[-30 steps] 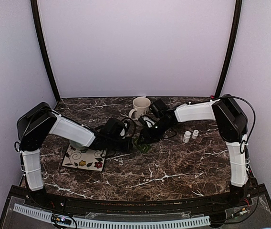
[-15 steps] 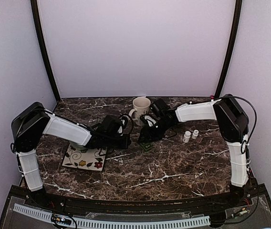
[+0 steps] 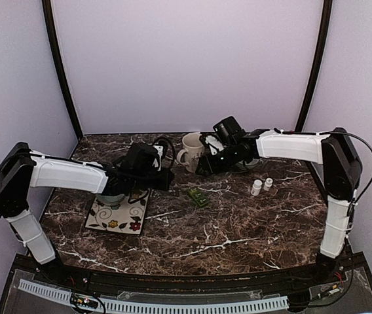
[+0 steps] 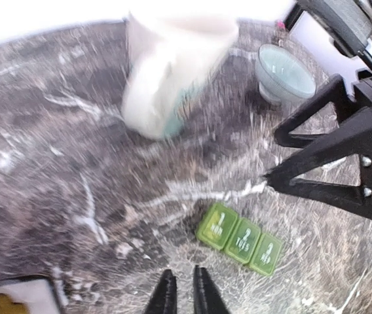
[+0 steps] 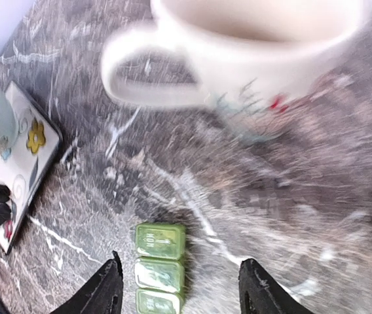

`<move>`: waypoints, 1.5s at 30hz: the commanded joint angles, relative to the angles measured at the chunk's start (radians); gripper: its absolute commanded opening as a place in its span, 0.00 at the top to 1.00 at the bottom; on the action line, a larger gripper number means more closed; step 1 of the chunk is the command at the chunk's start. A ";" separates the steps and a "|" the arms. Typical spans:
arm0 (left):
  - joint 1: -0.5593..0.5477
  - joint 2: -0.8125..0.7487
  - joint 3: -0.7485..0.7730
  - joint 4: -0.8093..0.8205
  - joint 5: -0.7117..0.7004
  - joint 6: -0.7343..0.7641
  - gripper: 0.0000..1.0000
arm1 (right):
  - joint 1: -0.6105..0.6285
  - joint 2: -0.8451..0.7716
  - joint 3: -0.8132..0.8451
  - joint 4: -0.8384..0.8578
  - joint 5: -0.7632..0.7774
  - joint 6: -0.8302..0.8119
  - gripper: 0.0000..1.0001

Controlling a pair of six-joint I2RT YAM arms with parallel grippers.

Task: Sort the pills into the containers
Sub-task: Reset both arms

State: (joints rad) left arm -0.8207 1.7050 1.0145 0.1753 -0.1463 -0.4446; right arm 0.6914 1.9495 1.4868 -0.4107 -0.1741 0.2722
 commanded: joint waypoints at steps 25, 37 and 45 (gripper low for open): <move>0.457 -0.600 -0.185 -0.094 -0.213 0.347 0.14 | -0.366 -0.752 -0.498 0.309 0.756 -0.092 0.00; 0.520 -0.672 -0.282 -0.071 -0.180 0.373 0.10 | -0.387 -0.782 -0.530 0.124 0.931 0.080 0.00; 0.521 -0.714 -0.324 -0.064 -0.195 0.373 0.09 | -0.388 -0.823 -0.565 0.149 0.902 0.054 0.00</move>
State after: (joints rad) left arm -0.3058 1.0367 0.7155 0.1020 -0.3370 -0.0845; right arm 0.3092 1.1515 0.9382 -0.2825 0.7174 0.3195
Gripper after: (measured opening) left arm 0.902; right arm 0.999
